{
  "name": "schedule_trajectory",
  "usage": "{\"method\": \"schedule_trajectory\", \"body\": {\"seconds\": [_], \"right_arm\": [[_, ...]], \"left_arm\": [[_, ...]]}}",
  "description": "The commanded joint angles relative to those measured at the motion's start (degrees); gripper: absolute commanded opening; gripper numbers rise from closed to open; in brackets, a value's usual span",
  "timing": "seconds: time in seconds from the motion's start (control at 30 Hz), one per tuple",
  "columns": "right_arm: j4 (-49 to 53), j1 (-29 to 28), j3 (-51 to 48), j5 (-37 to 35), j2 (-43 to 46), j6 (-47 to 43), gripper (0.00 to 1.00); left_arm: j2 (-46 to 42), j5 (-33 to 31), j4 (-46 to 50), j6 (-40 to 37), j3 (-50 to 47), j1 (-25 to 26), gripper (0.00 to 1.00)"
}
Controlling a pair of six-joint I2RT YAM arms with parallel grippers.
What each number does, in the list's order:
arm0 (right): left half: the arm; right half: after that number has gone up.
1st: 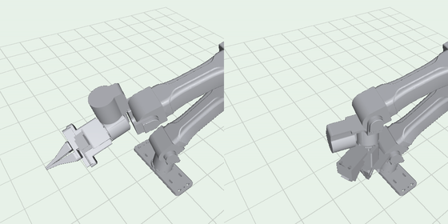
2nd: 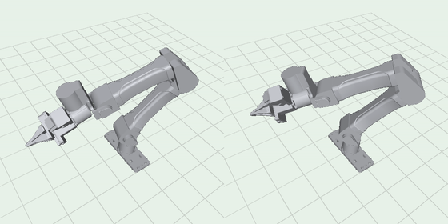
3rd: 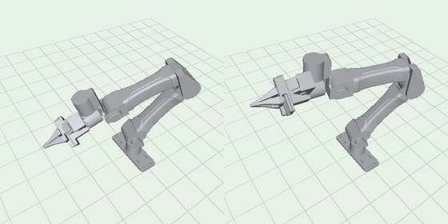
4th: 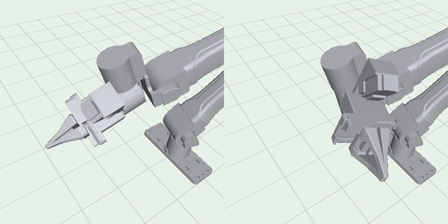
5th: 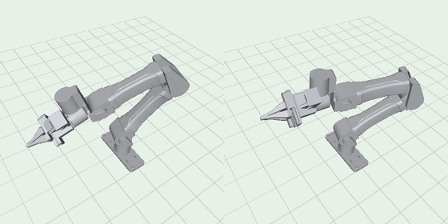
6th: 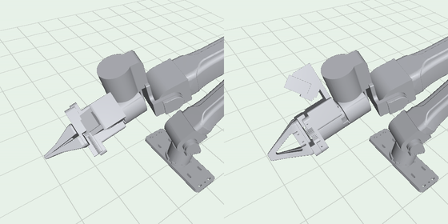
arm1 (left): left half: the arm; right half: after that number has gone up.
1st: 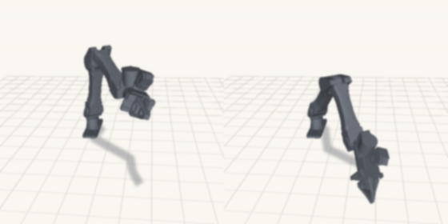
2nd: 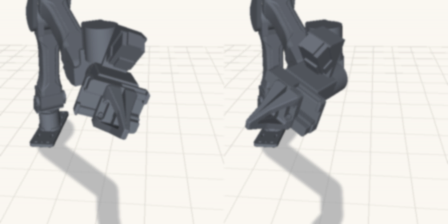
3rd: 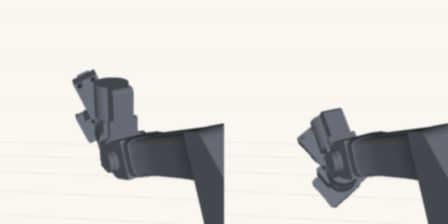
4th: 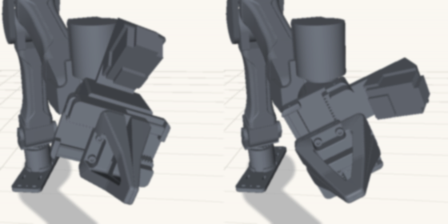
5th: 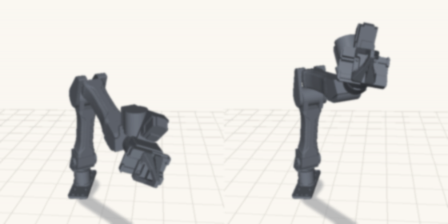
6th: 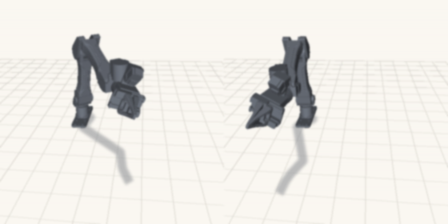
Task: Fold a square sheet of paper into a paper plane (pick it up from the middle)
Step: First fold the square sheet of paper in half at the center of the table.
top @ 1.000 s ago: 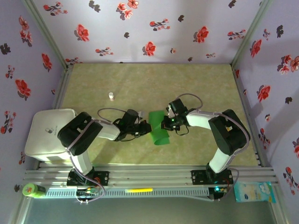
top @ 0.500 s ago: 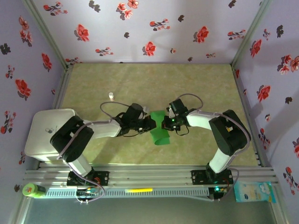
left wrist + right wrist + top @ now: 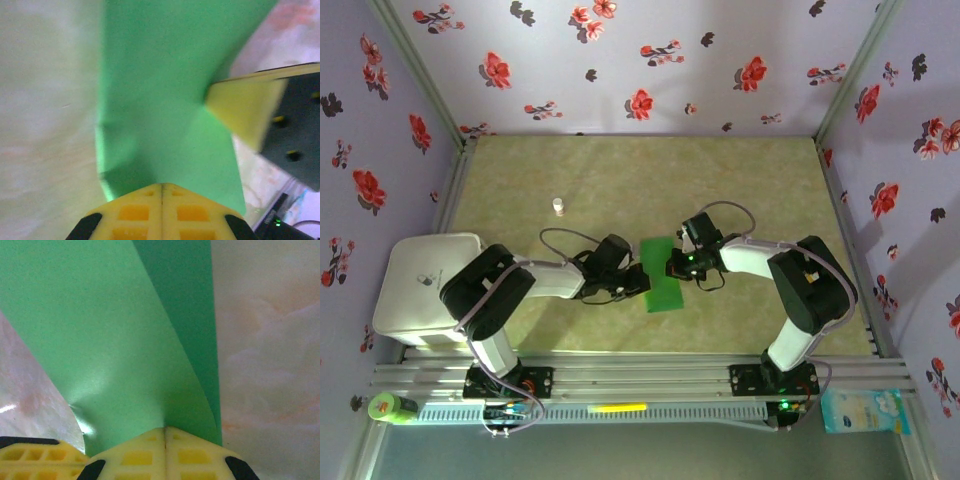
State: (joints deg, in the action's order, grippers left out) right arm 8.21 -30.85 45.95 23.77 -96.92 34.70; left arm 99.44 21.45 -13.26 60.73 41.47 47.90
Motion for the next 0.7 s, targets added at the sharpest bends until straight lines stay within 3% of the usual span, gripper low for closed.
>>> {"method": "schedule_trajectory", "body": {"seconds": [0.0,0.4,0.67], "right_arm": [[5.9,0.4,-3.1,-4.9,-1.7,0.5,0.0],[5.4,0.4,-3.3,-4.8,-2.3,0.1,0.0],[5.3,0.4,-3.2,-4.8,-2.1,0.3,0.0]], "left_arm": [[1.1,-1.7,2.0,-2.1,-3.0,0.0,0.0],[-5.6,-2.0,2.7,-1.2,0.6,0.6,0.0],[-2.0,1.1,-1.4,1.3,2.1,1.6,0.0]]}}
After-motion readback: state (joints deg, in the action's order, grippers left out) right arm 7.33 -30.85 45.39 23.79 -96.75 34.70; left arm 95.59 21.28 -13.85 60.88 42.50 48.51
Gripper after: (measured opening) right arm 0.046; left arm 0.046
